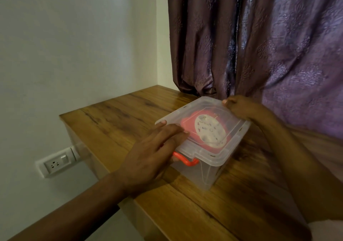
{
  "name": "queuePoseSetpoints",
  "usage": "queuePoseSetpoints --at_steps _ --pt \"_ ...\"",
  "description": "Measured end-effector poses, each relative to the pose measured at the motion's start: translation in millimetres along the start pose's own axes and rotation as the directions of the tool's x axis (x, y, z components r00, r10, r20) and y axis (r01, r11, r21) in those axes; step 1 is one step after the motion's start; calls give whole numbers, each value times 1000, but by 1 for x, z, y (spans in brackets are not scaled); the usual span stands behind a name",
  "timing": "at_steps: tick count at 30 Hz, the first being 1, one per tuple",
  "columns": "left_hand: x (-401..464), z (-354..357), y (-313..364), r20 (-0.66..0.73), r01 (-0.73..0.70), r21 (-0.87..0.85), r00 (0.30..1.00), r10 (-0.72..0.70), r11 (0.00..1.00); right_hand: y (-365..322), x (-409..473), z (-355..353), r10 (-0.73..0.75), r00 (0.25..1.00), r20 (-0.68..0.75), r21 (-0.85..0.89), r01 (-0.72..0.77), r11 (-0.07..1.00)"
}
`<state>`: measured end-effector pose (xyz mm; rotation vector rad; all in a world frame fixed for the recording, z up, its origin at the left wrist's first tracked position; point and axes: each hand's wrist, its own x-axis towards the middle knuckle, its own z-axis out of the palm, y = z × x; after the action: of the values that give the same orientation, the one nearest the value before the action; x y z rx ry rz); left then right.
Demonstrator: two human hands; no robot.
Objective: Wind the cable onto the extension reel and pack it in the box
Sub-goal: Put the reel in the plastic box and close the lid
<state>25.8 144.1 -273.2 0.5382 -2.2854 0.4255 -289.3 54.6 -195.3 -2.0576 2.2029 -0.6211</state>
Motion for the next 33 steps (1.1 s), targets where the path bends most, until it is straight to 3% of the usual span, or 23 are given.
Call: queuePoseSetpoints --at_steps 4,8,14,20,33 --pt "6 12 15 -95 96 -61 990 -102 993 1 0 3 -57 995 -86 -139 45 989" --pt "19 17 14 -157 51 48 987 -43 998 -2 0 5 -125 986 -106 -178 105 978" --pt "37 16 29 -289 12 17 957 -7 1000 -6 1 5 -183 982 -48 -201 170 965" --pt "56 13 41 -286 39 92 958 -11 995 -7 2 5 -144 990 0 -232 140 963" --pt "69 8 34 -178 26 -6 984 -27 1000 -9 -3 1 -136 991 1 -213 133 968"
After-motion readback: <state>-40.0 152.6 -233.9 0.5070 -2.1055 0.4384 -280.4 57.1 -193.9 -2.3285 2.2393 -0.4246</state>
